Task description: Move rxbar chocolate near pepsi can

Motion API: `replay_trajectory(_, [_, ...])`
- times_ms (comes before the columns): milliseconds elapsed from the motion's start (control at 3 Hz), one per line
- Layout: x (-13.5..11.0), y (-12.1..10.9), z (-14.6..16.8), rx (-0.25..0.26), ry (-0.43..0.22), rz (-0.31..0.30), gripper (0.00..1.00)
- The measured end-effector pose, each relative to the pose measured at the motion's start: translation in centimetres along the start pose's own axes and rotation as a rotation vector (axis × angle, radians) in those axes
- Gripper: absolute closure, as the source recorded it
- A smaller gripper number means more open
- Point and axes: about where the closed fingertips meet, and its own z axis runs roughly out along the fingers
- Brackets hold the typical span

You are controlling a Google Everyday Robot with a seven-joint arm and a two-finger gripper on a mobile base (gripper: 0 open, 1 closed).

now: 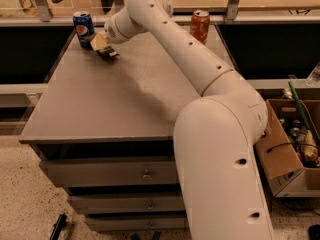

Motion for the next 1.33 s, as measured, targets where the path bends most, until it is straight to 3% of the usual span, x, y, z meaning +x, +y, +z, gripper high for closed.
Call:
replay_trajectory(333, [0.2, -0.2, -0.5, 0.009, -0.003, 0.003, 0.0])
replay_trajectory(1333, [0.3, -0.6, -3.8, 0.036, -0.04, 0.001, 0.0])
